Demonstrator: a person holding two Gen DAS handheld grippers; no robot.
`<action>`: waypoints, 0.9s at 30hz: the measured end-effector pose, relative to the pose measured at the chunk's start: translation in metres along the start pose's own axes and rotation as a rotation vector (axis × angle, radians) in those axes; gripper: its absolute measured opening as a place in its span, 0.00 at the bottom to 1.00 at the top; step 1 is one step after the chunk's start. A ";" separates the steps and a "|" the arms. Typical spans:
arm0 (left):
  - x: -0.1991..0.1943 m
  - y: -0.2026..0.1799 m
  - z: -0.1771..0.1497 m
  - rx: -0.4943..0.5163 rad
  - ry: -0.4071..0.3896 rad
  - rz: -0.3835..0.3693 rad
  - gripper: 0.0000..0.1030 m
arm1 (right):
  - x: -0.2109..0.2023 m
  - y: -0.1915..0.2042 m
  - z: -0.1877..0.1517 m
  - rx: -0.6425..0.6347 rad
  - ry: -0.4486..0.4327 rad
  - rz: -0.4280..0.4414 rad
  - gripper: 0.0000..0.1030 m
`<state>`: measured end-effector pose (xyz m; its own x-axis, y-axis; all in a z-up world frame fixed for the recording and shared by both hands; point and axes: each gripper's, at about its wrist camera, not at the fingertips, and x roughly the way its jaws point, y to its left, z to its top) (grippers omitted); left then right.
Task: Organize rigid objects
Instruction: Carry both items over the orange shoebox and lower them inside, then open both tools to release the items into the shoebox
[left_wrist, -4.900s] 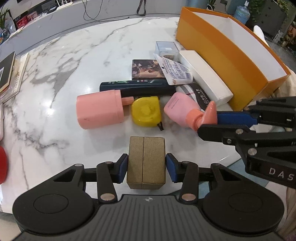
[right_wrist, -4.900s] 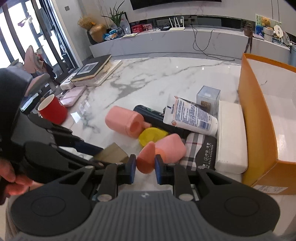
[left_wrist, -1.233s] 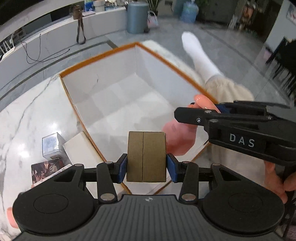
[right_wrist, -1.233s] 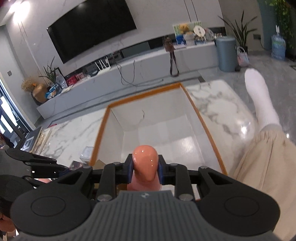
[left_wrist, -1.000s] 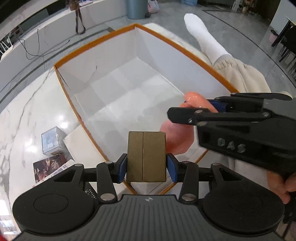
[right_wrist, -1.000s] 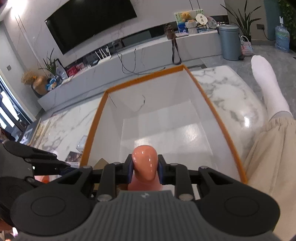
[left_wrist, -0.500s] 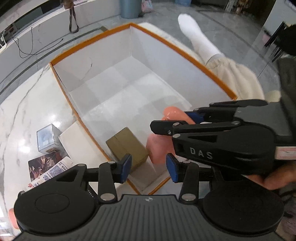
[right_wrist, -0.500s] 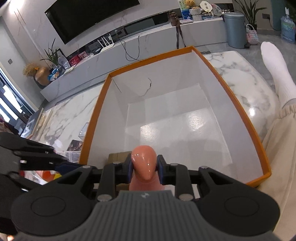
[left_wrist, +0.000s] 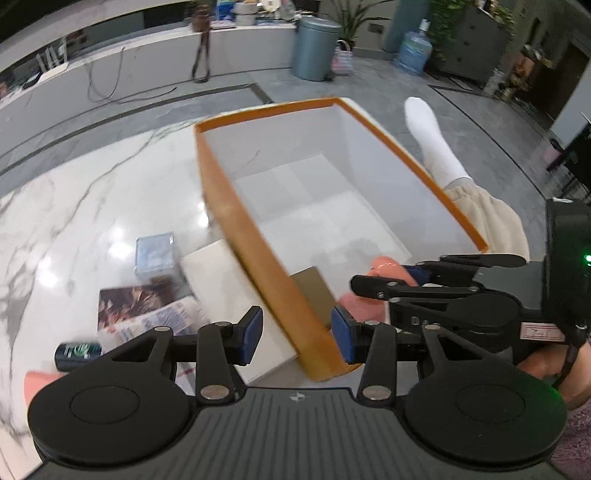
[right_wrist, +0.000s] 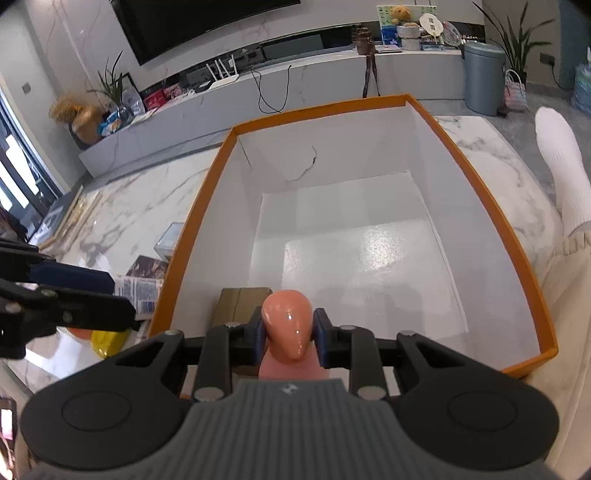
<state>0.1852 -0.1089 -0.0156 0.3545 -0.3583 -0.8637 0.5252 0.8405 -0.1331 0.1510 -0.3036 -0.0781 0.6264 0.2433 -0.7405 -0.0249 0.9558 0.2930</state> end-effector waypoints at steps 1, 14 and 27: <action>0.000 0.002 -0.002 -0.008 0.003 0.003 0.50 | 0.000 0.002 0.000 -0.011 0.003 -0.005 0.27; 0.009 0.030 -0.003 -0.080 -0.017 0.018 0.50 | 0.006 0.008 0.032 -0.058 0.059 0.046 0.32; 0.028 0.059 -0.001 -0.141 -0.007 0.011 0.49 | 0.082 0.032 0.066 -0.097 0.266 0.036 0.20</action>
<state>0.2250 -0.0690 -0.0482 0.3653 -0.3514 -0.8620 0.4074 0.8930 -0.1914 0.2526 -0.2638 -0.0897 0.3979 0.2995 -0.8672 -0.1260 0.9541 0.2717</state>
